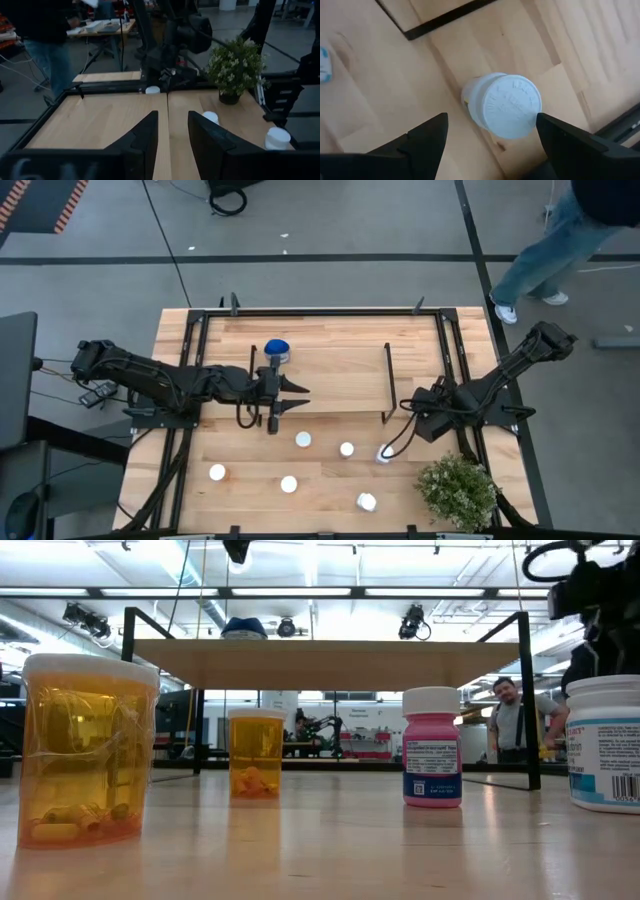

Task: Pick and place medicine bottles onto shelf by color
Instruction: Put the white medicine bottle on the shelf

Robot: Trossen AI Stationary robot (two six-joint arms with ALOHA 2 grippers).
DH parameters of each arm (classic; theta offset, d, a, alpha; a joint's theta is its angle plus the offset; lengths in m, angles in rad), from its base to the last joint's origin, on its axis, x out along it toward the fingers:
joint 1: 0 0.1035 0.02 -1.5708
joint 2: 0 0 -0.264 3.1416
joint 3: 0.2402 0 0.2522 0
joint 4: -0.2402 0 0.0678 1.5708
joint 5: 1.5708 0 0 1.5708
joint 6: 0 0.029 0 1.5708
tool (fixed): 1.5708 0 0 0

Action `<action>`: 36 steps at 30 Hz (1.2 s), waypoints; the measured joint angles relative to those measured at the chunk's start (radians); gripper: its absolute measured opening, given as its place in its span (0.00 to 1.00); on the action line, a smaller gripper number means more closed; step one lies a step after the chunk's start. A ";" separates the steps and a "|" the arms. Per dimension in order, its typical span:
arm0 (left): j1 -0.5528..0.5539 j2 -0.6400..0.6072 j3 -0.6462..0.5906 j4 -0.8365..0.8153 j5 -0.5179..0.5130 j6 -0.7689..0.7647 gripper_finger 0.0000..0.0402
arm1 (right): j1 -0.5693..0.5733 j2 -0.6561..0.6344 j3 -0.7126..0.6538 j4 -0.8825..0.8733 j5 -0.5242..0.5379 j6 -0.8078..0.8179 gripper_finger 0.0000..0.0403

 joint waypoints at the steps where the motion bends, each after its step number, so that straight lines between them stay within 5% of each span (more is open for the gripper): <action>1: 0.000 0.000 0.000 -0.008 0.000 -0.003 0.29 | 0.002 0.000 -0.004 -0.002 0.004 0.005 0.77; 12: -0.003 0.000 0.000 -0.019 0.000 -0.028 0.28 | 0.000 0.000 0.028 -0.097 0.049 0.006 0.77; 36: -0.006 0.000 0.000 -0.019 0.000 -0.029 0.29 | 0.000 0.000 -0.033 0.001 0.111 0.092 0.77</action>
